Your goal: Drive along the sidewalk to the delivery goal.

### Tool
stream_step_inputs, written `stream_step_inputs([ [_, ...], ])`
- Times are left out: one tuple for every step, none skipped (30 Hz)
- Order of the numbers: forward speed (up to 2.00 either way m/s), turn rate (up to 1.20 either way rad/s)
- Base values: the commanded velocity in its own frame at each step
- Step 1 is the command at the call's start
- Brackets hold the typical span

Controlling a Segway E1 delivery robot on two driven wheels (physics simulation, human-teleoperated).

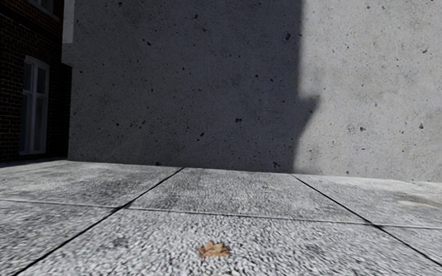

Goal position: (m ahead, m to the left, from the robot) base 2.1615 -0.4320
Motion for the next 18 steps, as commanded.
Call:
stream_step_inputs([
  [1.35, 0.25],
  [1.60, 0.25],
  [1.69, 0.25],
  [1.71, 0.25],
  [1.71, 0.25],
  [1.70, 0.25],
  [1.59, 0.25],
  [1.50, 0.25],
  [1.50, 0.25],
  [1.42, 0.25],
  [1.34, 0.26],
  [1.30, 0.26],
  [1.30, 0.26],
  [1.25, 0.26],
  [1.20, 0.26],
  [1.15, 0.23],
  [1.11, 0.17],
  [1.11, 0.17],
])
